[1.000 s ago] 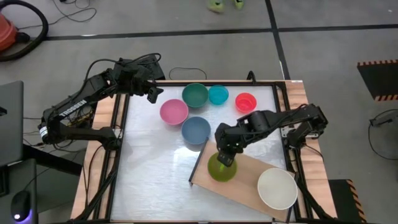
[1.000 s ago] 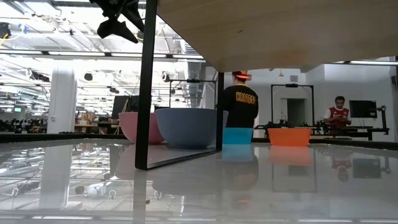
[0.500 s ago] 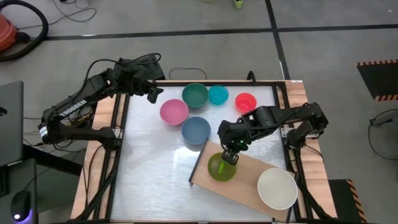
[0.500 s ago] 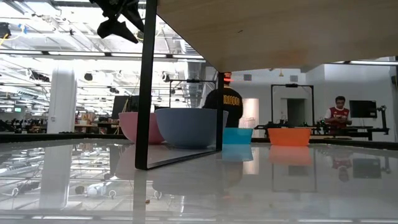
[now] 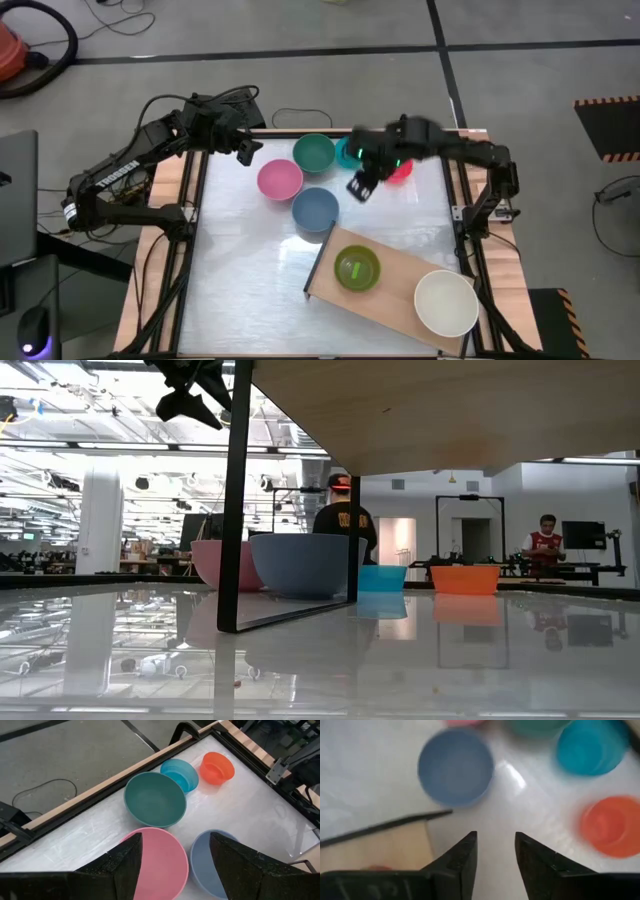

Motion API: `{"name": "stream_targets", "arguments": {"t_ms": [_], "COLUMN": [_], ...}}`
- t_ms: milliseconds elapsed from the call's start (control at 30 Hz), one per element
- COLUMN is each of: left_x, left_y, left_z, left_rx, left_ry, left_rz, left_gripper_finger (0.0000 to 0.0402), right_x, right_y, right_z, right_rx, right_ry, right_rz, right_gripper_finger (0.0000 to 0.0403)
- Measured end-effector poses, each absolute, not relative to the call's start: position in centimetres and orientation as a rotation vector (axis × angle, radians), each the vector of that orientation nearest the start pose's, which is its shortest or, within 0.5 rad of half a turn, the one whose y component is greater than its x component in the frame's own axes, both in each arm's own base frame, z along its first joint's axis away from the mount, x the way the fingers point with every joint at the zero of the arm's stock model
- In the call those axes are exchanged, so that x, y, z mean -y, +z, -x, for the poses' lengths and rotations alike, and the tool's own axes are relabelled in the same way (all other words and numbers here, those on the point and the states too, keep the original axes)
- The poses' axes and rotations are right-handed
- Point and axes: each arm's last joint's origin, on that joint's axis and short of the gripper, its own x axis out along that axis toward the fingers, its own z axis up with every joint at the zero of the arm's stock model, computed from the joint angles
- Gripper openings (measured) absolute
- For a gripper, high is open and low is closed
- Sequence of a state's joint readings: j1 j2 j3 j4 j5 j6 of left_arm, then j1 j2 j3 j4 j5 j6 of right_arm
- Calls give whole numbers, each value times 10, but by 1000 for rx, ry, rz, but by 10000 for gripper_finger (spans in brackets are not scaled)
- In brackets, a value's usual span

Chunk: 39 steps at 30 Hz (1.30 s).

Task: Place and stack bowls onto a shelf
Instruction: Stack the transparent blue bowl on top of the transparent green bowl on the shelf

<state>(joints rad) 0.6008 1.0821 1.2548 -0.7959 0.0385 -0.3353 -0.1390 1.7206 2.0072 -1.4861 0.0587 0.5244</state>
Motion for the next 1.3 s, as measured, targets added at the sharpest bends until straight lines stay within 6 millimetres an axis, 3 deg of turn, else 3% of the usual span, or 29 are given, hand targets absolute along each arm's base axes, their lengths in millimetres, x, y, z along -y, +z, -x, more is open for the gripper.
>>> {"name": "stream_targets", "arguments": {"t_ms": [167,333,533,767,1033,1300], "left_x": [-115,-116,-117,-117,-117,-117], "left_y": [381,381,381,381,381,381], "left_z": [-170,-170,-169,-169,-169,-169], "left_rx": [-500,-497,-494,-495,-504,-516], "left_ry": [649,684,711,711,709,709], "left_rz": [531,526,519,519,500,477], "left_gripper_finger": [219,219,219,219,219,219], "right_x": [91,119,134,154,177,193], "right_y": [424,417,371,312,258,238], "right_z": [-293,-293,-336,-372,-389,-392], "right_rx": [-1022,-1017,-1071,-1217,-1363,-1407], "right_ry": [-595,-695,-734,-839,-868,-821], "right_rz": [-476,-490,-406,-337,-321,-280], "right_gripper_finger": [165,165,166,166,166,166]}}
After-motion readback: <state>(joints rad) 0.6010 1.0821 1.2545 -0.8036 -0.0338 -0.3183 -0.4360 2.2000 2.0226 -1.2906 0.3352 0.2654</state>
